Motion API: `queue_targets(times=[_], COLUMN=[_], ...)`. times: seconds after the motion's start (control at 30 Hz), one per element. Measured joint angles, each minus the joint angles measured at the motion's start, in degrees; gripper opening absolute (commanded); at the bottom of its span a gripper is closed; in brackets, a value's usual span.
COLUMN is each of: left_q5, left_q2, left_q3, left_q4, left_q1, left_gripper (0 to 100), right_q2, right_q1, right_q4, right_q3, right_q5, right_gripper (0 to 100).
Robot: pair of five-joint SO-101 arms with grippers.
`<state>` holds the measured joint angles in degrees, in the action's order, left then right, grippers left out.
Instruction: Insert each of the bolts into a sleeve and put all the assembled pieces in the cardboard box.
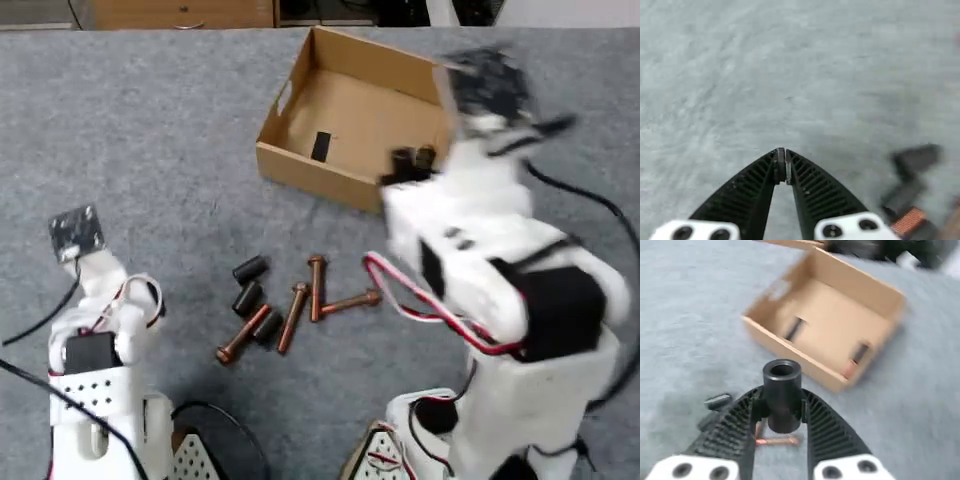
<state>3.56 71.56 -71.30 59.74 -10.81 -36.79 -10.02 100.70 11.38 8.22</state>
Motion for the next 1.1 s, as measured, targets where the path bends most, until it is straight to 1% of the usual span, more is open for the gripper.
queue_targets(times=[0.13,0.33,0.43,0.5,0.6,0.7,0.8,0.9,1.1], left_q5=[8.00,18.46,24.18,25.58,26.02,25.23,22.86,21.27,17.32], left_q2=[0.00,-0.44,-4.04,-8.70,-18.11,-28.22,-37.63,-44.92,-55.91], left_q3=[10.73,22.24,28.31,32.44,38.68,43.34,46.77,49.23,52.13], left_q4=[6.68,12.22,15.38,17.14,19.25,20.40,20.31,18.55,14.24], left_q1=[10.20,26.81,32.70,35.60,38.51,41.05,43.60,45.36,45.89], left_gripper=[2,2,2,2,2,2,2,2,2], right_q2=[-5.27,-15.82,-22.51,-27.43,-35.34,-42.81,-50.11,-55.21,-57.76], right_q1=[6.95,13.80,17.49,19.69,21.71,21.89,21.98,22.07,21.98], right_q4=[0.18,0.18,0.18,0.18,0.18,0.18,0.18,0.18,0.18], right_q3=[-8.26,-21.36,-28.84,-34.37,-42.20,-47.65,-48.97,-49.05,-49.14], right_q5=[1.14,1.23,1.23,1.23,1.23,1.23,1.23,1.23,1.23], right_gripper=[0.1,0.1,0.1,0.1,0.1,0.1,0.1,0.1,0.1])
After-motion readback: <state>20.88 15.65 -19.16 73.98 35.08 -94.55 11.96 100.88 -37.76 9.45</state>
